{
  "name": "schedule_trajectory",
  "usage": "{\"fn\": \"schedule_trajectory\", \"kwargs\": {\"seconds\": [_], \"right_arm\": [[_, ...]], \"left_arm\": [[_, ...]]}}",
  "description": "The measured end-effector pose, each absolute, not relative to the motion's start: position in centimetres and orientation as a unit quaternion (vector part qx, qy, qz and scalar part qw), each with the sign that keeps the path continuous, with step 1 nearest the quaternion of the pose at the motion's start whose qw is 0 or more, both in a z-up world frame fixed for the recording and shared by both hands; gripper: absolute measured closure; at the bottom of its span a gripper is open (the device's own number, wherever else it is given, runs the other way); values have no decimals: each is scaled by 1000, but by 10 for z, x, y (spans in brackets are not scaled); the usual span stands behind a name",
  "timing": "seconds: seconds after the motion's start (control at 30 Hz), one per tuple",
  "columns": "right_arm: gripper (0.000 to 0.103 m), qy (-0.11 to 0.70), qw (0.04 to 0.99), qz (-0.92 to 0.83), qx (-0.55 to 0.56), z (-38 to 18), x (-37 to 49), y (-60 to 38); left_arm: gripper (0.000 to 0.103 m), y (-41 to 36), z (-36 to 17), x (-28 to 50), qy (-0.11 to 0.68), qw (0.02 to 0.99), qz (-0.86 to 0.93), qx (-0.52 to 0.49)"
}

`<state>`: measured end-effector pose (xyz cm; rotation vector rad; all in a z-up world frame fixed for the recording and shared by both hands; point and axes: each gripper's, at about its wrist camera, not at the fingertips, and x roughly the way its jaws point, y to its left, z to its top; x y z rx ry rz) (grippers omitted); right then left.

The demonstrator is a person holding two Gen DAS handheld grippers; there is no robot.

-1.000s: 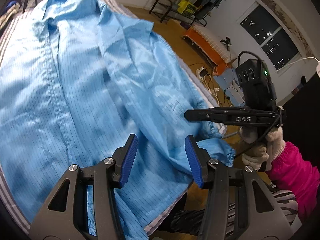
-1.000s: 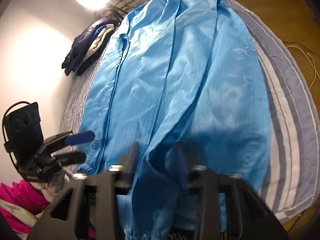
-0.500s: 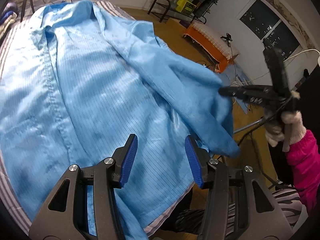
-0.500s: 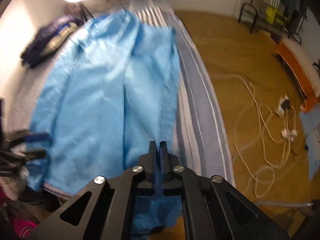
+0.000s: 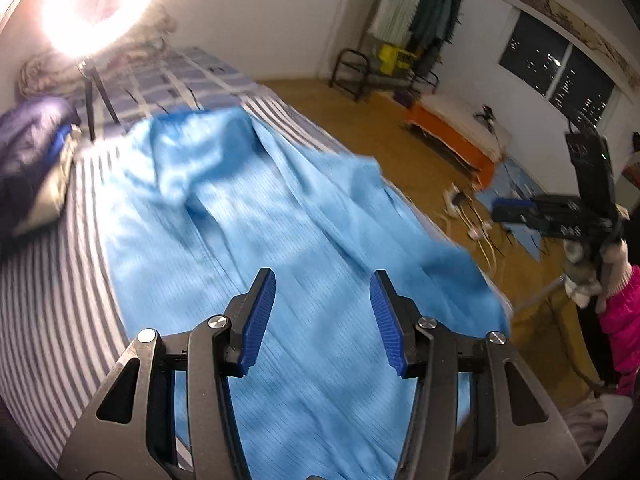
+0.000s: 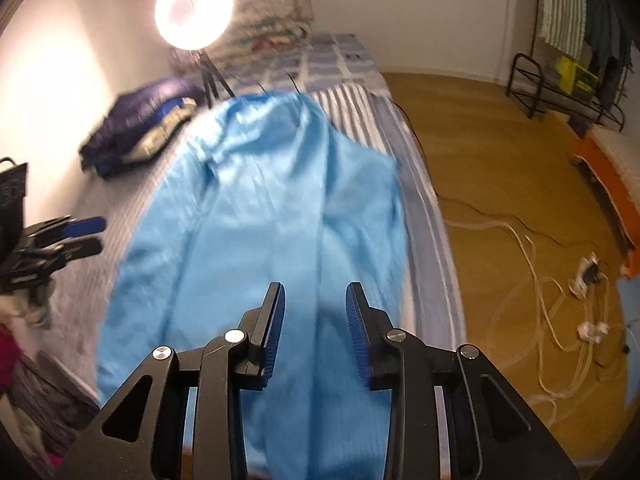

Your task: Fold large clothes

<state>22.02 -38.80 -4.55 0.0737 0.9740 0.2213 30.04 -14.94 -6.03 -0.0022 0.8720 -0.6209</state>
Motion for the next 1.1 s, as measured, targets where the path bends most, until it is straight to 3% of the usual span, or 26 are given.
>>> {"fn": "schedule_trajectory", "kwargs": {"seconds": [0.3, 0.4, 0.8, 0.87, 0.9, 0.93, 0.97, 1.1], "right_arm": [[73, 437, 885, 118, 107, -65, 369, -373], [64, 445, 877, 118, 137, -90, 420, -379], [64, 496, 830, 135, 215, -198, 578, -380], [64, 500, 823, 144, 228, -208, 587, -381], [67, 502, 819, 154, 230, -212, 589, -379], [92, 501, 819, 165, 226, -212, 589, -376], [100, 502, 820, 168, 216, -211, 588, -375], [102, 482, 842, 172, 167, -194, 583, -370]], "left_arm": [[53, -125, -84, 488, 421, 876, -234, -8], [53, -126, -104, 535, 429, 873, -231, -18], [53, -191, -162, 616, 442, 852, -281, -16], [63, -196, -169, 626, 447, 847, -286, -23], [70, -198, -176, 633, 453, 845, -284, -26], [72, -200, -180, 638, 458, 842, -284, -32], [73, -202, -185, 643, 461, 840, -285, -38], [78, -211, -199, 657, 469, 833, -289, -48]]}}
